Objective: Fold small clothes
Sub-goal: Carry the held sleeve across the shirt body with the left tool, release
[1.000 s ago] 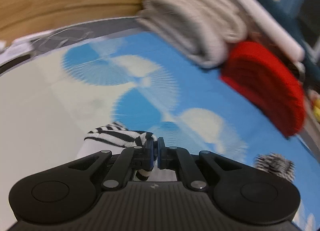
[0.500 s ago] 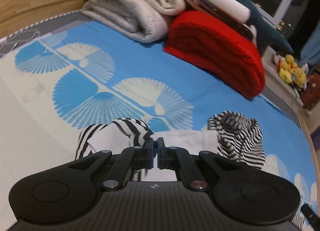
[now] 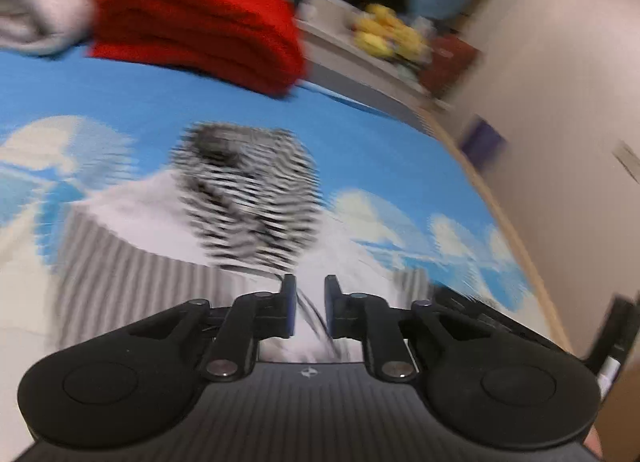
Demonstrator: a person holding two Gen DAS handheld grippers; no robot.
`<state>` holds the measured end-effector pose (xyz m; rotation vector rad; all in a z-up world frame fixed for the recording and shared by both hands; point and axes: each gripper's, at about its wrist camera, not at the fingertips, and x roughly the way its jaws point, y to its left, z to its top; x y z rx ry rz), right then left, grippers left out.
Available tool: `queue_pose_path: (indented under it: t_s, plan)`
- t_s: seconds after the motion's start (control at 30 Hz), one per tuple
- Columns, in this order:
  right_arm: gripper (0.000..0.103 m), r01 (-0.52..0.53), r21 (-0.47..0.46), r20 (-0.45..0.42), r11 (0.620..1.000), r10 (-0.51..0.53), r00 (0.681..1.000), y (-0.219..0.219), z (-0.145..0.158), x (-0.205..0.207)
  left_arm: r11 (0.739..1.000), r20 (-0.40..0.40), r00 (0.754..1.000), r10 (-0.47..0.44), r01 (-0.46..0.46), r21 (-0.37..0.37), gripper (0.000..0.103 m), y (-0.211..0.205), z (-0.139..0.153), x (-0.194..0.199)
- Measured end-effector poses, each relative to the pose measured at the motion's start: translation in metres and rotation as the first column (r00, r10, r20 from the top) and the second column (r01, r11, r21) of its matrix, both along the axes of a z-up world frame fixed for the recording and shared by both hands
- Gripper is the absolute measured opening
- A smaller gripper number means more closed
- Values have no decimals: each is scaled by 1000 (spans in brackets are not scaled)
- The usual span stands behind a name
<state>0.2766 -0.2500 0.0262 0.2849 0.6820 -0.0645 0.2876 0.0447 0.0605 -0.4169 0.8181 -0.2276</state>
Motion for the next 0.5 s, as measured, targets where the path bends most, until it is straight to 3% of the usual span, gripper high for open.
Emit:
queue_pose_path:
  t_s: [0.1,0.27,0.4,0.5]
  plan:
    - [52,44,87,-71,995,-38,997,-14,-15,10,987,-47,985,164,-163,16,16,35,-12,4]
    - [52,53,178,-231,983,-10,973,-10,-49,28,939,-152,928,341,-330,93,16,76,-30,17]
    - [53,-58,189,-312,980,115,943,25,-70,35,917,-212,892,399,-391,83,16,96,-38,23]
    - [53,-193,142,-327,971,231,917,59,-80,35,913,-225,885,408,-398,90,16,107,-41,25]
